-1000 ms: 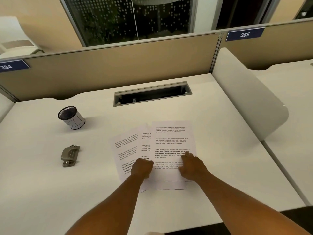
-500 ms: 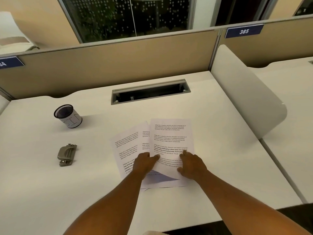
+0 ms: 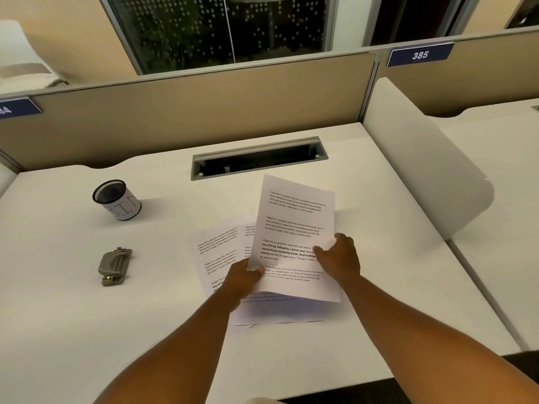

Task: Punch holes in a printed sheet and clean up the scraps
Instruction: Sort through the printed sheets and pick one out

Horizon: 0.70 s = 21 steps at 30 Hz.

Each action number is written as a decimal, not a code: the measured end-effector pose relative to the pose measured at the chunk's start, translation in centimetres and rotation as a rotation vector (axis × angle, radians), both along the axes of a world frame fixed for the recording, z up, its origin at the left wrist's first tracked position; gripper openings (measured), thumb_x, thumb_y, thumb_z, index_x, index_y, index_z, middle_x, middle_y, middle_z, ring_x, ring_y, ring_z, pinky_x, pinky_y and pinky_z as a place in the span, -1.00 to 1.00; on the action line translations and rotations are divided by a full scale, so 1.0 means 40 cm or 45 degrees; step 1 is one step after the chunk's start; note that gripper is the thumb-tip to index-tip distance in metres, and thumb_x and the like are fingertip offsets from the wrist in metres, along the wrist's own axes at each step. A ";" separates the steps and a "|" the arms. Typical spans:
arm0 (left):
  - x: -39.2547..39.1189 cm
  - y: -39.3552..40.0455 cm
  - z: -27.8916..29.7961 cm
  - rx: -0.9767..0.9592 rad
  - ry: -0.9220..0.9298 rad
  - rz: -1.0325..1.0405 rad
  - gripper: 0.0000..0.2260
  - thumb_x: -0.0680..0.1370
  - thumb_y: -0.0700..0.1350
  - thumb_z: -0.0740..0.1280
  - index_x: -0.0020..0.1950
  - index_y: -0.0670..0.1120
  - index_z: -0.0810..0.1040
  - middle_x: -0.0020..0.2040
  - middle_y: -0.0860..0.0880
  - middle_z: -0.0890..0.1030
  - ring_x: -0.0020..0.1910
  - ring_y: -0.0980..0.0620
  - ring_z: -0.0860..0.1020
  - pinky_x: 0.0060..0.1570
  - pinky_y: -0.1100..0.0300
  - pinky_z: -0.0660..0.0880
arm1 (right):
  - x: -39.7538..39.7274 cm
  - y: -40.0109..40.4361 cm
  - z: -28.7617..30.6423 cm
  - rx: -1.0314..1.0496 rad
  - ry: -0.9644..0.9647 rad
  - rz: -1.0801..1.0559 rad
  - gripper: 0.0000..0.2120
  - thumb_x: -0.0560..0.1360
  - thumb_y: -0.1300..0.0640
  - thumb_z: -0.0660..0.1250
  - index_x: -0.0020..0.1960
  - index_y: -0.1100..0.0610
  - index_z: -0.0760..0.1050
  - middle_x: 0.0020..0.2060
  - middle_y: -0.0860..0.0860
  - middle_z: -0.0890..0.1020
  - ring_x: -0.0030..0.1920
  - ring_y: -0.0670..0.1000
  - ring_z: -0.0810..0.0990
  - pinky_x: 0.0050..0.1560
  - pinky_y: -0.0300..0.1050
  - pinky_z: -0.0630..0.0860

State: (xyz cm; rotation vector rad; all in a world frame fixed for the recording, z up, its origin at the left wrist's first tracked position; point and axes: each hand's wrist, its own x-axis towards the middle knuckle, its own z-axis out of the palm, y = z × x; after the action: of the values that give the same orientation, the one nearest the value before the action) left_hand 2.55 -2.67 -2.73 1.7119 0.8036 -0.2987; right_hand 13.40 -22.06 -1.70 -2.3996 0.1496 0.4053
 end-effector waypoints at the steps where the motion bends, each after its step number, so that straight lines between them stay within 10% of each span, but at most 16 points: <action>1: -0.004 0.009 -0.001 -0.003 0.010 -0.012 -0.63 0.62 -0.13 0.30 0.44 -0.11 0.43 0.28 -0.07 0.57 0.18 -0.11 0.53 0.22 -0.05 0.51 | 0.008 0.003 0.004 0.064 0.051 -0.066 -0.30 0.43 -0.03 0.41 0.44 0.21 0.24 0.35 0.15 0.40 0.34 0.19 0.43 0.24 0.03 0.42; 11: -0.043 0.050 -0.029 -0.071 0.006 0.023 -0.70 0.60 -0.05 0.34 0.31 -0.10 0.53 0.23 -0.06 0.61 0.11 -0.07 0.60 0.16 0.01 0.56 | 0.031 0.007 -0.032 0.402 0.322 -0.286 -0.81 0.40 0.23 0.32 0.02 0.15 0.53 -0.01 0.09 0.65 -0.02 0.16 0.63 0.04 0.03 0.61; 21: -0.045 0.025 -0.061 0.613 0.158 0.204 -0.56 0.50 0.05 0.40 0.32 -0.08 0.44 0.30 -0.09 0.50 0.29 -0.12 0.47 0.23 0.01 0.43 | 0.037 -0.025 -0.037 0.243 0.150 -0.310 -0.80 0.45 0.25 0.20 0.06 0.19 0.46 -0.05 0.10 0.54 -0.06 0.17 0.53 -0.03 -0.01 0.53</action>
State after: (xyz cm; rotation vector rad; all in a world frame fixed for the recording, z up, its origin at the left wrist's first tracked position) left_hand 0.77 -1.68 -5.18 2.0730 1.1668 -0.1043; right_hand 14.90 -23.06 -3.17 -2.1394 0.4323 0.4258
